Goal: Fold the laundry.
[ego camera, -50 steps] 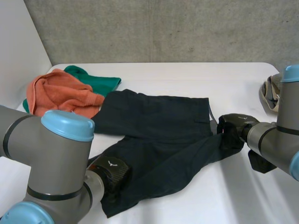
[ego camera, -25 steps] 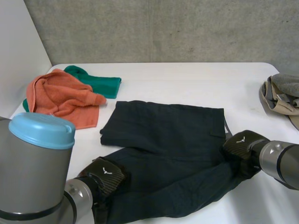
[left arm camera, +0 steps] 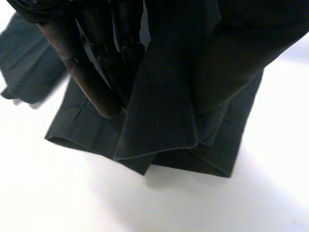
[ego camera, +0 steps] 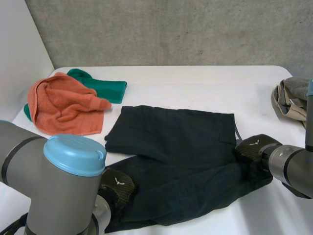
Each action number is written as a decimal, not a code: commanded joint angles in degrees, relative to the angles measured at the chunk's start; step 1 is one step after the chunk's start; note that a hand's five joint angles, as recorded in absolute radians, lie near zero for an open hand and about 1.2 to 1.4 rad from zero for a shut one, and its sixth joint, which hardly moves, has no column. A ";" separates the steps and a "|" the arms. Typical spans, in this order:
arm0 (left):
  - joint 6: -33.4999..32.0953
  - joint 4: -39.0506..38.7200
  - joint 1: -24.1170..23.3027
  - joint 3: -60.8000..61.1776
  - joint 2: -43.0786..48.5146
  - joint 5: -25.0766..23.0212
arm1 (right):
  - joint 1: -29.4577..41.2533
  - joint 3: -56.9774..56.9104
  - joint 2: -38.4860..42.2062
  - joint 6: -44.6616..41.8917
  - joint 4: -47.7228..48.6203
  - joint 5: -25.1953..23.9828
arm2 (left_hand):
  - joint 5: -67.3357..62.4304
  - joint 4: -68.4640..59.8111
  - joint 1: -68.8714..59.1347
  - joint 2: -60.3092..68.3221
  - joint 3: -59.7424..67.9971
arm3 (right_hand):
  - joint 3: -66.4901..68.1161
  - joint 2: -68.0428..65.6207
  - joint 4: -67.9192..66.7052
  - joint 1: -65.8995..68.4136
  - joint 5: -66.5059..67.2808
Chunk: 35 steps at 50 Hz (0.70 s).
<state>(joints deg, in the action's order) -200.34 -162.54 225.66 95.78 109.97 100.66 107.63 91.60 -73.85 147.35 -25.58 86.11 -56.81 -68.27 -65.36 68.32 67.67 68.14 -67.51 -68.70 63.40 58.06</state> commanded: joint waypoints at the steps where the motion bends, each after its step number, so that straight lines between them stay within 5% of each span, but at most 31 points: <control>1: -2.15 4.05 -0.13 1.51 -6.77 -2.21 | -0.92 3.92 -1.73 -15.89 -8.75 -3.48 | -13.19 -11.73 -14.64 11.68 12.33 | 11.86 -12.49 -11.30 16.60 11.94; 5: -7.33 10.20 0.30 2.04 -8.45 -6.43 | -3.55 6.74 -2.44 -33.21 -14.83 -4.98 | -13.19 -11.73 -14.64 11.68 12.33 | 11.86 -12.49 -11.30 16.60 11.94; 7: -9.01 12.06 0.92 1.78 -8.10 -7.50 | -3.74 6.75 -2.26 -34.59 -14.06 -4.99 | -13.19 -11.73 -14.64 11.68 12.33 | 11.86 -12.49 -11.30 16.60 11.94; 15: -13.23 9.79 5.66 -8.49 -1.52 -5.83 | -1.81 0.25 2.39 -20.72 -2.99 -3.50 | -13.19 -11.73 -14.64 11.68 12.33 | 11.86 -12.49 -11.30 16.60 11.94; 24: -14.03 1.19 9.62 -34.30 12.87 -4.95 | -0.75 -9.76 9.41 -3.23 11.14 2.56 | -13.19 -11.73 -14.64 11.68 12.33 | 11.86 -12.49 -11.30 16.60 11.94; 35: -21.75 -3.40 9.98 -65.60 35.90 -1.97 | 1.88 -16.89 21.18 -5.31 38.55 9.42 | -13.19 -11.73 -14.64 11.68 12.33 | 11.86 -12.49 -11.30 16.60 11.94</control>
<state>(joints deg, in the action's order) -217.83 -164.62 236.14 44.53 134.62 96.64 108.00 77.83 -59.02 145.93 -0.92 93.04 -57.62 -68.49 -65.36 68.47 67.87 68.15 -67.51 -68.70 63.40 58.06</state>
